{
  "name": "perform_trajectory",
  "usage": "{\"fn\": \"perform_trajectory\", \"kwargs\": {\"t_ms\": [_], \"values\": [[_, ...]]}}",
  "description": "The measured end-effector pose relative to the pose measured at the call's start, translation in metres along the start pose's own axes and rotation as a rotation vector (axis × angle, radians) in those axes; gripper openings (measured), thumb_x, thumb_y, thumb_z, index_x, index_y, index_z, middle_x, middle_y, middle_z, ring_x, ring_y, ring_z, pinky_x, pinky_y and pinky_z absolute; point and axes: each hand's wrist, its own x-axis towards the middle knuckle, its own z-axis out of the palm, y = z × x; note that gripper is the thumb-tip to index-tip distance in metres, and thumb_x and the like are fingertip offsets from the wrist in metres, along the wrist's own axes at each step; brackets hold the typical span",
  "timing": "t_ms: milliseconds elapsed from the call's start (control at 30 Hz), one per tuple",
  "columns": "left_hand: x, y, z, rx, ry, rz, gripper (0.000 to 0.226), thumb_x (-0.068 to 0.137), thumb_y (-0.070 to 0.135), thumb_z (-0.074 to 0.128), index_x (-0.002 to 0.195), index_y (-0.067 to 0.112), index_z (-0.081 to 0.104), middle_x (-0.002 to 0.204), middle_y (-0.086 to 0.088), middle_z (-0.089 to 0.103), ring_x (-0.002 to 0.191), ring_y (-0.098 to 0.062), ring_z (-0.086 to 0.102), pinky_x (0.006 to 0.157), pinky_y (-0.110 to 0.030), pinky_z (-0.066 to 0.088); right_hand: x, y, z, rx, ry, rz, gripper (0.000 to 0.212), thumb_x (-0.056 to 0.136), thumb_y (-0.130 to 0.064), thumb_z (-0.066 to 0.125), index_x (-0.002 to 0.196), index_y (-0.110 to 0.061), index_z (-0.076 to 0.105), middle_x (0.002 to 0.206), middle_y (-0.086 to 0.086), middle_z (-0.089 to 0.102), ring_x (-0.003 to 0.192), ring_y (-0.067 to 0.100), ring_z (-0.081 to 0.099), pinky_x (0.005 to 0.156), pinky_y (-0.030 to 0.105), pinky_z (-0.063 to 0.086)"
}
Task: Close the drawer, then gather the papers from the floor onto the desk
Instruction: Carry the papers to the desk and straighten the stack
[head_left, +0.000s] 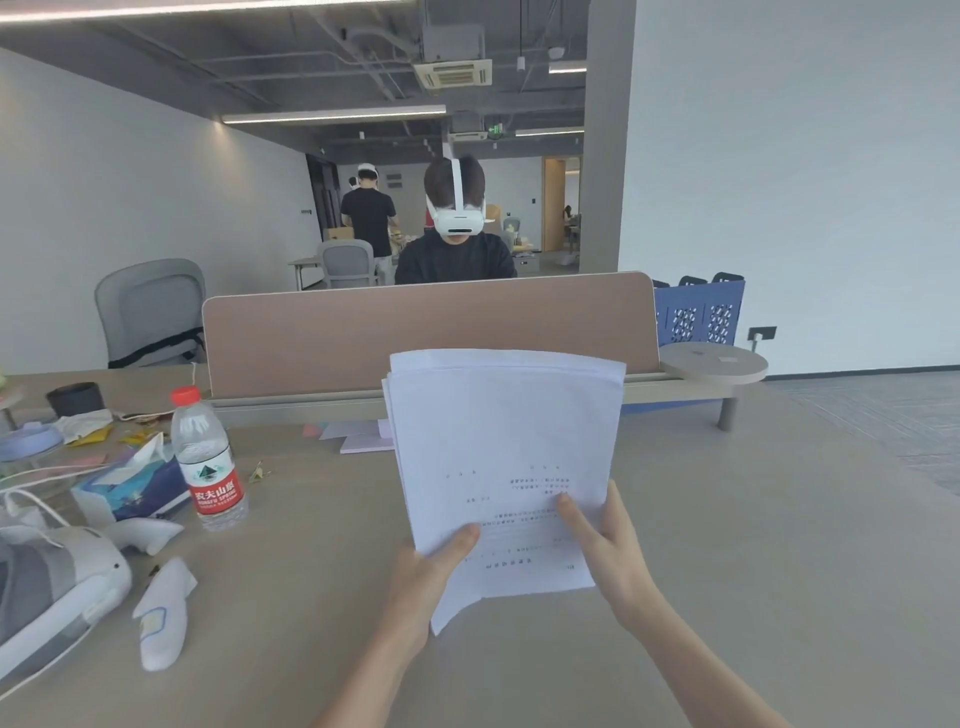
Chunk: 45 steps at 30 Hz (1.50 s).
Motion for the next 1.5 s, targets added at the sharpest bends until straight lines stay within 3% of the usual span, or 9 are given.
{"fn": "perform_trajectory", "kwargs": {"t_ms": [167,433,567,700,867,1133,1300,1400,1500], "values": [[0.003,0.011,-0.002,0.026,-0.050,0.033,0.036,0.073,0.032,0.086,0.106,0.022,0.076,0.099,0.004,0.082,0.091,-0.014,0.078,0.081,-0.036,0.059,0.004,-0.017,-0.004,0.049,-0.038,-0.010,0.024,0.095,-0.033,0.067,0.118,-0.034,0.060,0.118,-0.014,0.073,0.110,0.005,0.069,0.089,0.031,0.055],[-0.005,-0.004,0.000,0.045,-0.043,-0.022,0.024,0.083,0.028,0.080,0.106,0.026,0.075,0.100,0.008,0.082,0.091,-0.011,0.077,0.086,-0.038,0.059,-0.005,0.004,-0.006,0.027,-0.046,0.117,0.026,0.096,-0.038,0.064,0.122,-0.037,0.062,0.119,-0.014,0.074,0.112,0.007,0.069,0.094,0.035,0.055],[-0.001,0.000,-0.008,0.059,-0.103,-0.013,0.044,0.072,0.032,0.083,0.114,0.021,0.074,0.108,0.001,0.080,0.100,-0.020,0.076,0.095,-0.047,0.057,-0.010,0.005,-0.009,-0.004,-0.075,0.136,0.033,0.094,-0.038,0.066,0.127,-0.038,0.060,0.120,-0.018,0.073,0.113,0.003,0.068,0.093,0.032,0.053],[0.003,0.007,-0.010,0.082,-0.120,0.035,0.042,0.072,0.029,0.082,0.111,0.018,0.075,0.106,-0.002,0.081,0.098,-0.022,0.077,0.092,-0.047,0.058,-0.006,0.002,-0.015,0.001,-0.033,0.114,0.030,0.088,-0.045,0.068,0.114,-0.031,0.062,0.114,-0.009,0.074,0.109,0.013,0.070,0.096,0.044,0.056],[0.003,-0.004,-0.004,0.063,-0.078,0.012,0.035,0.079,0.020,0.083,0.113,0.019,0.074,0.105,0.000,0.081,0.097,-0.020,0.077,0.091,-0.045,0.059,-0.008,0.002,-0.005,-0.074,-0.071,0.089,0.020,0.099,-0.034,0.061,0.116,-0.042,0.054,0.106,-0.032,0.069,0.099,-0.013,0.065,0.083,0.022,0.050],[0.008,0.000,-0.006,0.100,-0.055,0.020,0.027,0.080,0.022,0.083,0.106,0.018,0.077,0.099,0.000,0.082,0.092,-0.020,0.078,0.088,-0.044,0.060,0.008,-0.013,-0.010,-0.073,-0.013,0.062,0.016,0.096,-0.034,0.063,0.098,-0.019,0.057,0.086,-0.021,0.068,0.088,0.009,0.065,0.080,0.029,0.049],[0.006,0.001,0.002,0.077,-0.002,0.039,0.028,0.079,0.027,0.084,0.105,0.026,0.074,0.098,0.011,0.081,0.095,-0.009,0.074,0.080,-0.030,0.055,0.009,-0.007,-0.005,-0.160,-0.034,0.083,0.024,0.103,-0.029,0.053,0.119,-0.011,0.050,0.115,0.004,0.067,0.097,0.013,0.061,0.081,0.028,0.049],[0.008,0.004,0.005,0.081,0.000,0.051,0.034,0.077,0.029,0.085,0.109,0.024,0.075,0.101,0.011,0.081,0.100,-0.009,0.073,0.089,-0.033,0.056,0.010,-0.006,-0.005,-0.158,0.001,0.049,0.028,0.104,-0.027,0.050,0.117,-0.004,0.045,0.111,0.012,0.064,0.089,0.015,0.056,0.074,0.028,0.045],[0.004,-0.006,0.004,0.080,-0.002,-0.013,0.030,0.079,0.029,0.083,0.108,0.025,0.076,0.103,0.010,0.081,0.105,-0.015,0.073,0.099,-0.041,0.054,0.000,0.007,-0.005,-0.172,-0.013,0.113,0.024,0.104,-0.023,0.048,0.121,-0.006,0.045,0.102,-0.001,0.062,0.094,0.023,0.059,0.075,0.027,0.045]]}}
